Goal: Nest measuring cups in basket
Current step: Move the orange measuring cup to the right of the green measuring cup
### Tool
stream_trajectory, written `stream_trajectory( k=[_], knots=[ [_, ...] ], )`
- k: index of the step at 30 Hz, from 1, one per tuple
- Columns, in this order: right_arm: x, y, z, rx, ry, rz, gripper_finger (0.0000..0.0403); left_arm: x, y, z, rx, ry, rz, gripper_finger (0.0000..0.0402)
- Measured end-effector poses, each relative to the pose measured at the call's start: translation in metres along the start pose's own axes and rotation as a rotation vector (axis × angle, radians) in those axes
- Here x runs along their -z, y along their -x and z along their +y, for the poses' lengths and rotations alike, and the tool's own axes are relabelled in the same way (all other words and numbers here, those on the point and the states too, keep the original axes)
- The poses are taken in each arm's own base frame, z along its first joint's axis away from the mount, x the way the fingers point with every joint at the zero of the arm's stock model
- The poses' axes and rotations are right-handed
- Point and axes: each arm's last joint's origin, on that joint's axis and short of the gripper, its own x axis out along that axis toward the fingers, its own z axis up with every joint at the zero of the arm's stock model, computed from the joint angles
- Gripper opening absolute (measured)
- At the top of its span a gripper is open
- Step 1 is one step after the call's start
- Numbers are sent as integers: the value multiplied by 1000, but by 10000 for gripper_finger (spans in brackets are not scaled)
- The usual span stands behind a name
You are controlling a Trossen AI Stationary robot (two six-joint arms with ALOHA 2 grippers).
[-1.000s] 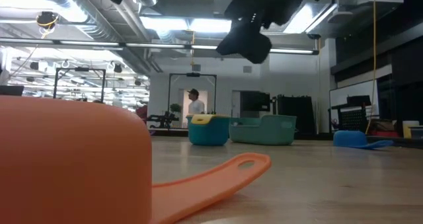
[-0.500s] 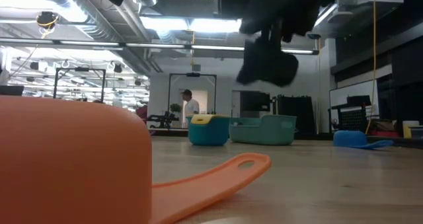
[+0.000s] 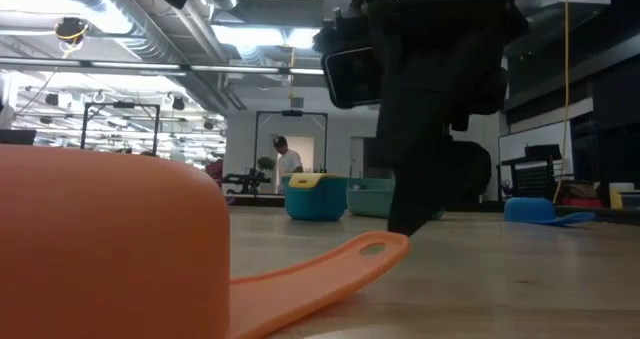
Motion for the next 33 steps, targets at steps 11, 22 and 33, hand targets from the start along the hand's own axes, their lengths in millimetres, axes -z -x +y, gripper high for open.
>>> stream_trajectory(
  k=[11, 22, 33],
  knots=[
    [-1, -23, -6, -84, -36, 13, 252, 0, 0, 0, 0, -4, -1, 5],
    [-3, -39, -9, -174, -30, 31, 252, 0, 0, 0, 0, 0, 3, 12],
    [-2, -40, -10, -171, -32, 36, 193, 0, 0, 0, 0, 0, 3, 7]
  ],
)
